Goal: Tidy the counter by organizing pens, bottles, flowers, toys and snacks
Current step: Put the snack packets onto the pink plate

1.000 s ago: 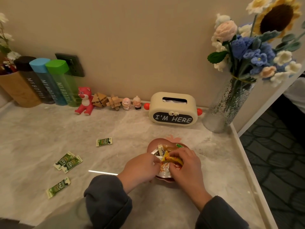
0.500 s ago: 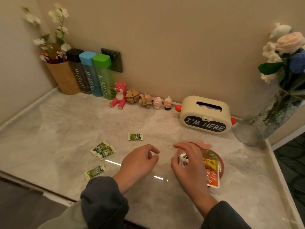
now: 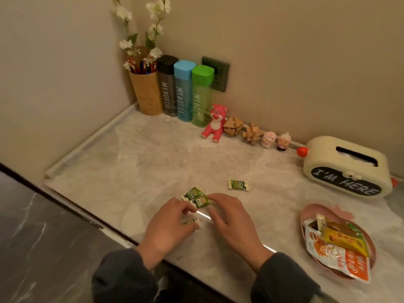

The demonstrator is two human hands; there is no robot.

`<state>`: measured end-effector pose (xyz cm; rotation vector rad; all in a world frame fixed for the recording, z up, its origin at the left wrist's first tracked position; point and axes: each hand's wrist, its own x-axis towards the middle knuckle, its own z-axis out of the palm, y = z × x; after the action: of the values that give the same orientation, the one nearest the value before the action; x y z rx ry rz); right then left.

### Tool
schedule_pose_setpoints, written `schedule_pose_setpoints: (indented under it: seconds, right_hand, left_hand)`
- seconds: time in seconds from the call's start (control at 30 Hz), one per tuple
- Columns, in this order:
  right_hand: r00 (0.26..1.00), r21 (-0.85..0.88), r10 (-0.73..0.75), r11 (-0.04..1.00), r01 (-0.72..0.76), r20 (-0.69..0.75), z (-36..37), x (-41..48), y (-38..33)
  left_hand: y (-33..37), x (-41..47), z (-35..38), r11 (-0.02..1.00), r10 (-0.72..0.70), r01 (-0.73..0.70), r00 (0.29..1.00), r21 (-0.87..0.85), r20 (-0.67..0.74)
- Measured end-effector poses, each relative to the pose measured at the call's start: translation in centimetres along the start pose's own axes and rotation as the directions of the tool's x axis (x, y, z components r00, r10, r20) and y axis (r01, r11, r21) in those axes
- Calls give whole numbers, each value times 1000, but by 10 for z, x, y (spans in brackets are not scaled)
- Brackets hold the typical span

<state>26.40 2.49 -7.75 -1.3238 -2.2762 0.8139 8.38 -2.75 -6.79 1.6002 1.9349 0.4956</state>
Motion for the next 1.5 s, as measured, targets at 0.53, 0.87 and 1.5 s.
schedule_pose_setpoints:
  seconds: [0.53,0.87,1.5]
  right_hand:
    - [997,-164,69,984,-73,-28,29,35,-3]
    - [980,22,179,984,-178,-90,20,15,1]
    - [653,261,502,862,-435,-567,-108,-86,77]
  left_hand:
    - [-12,7,3,986,72,-80,996,148,60]
    - [-7,21,-5,982,68,-92,988,167,141]
    - [159,56,81,896,328,-192,894,-400,306]
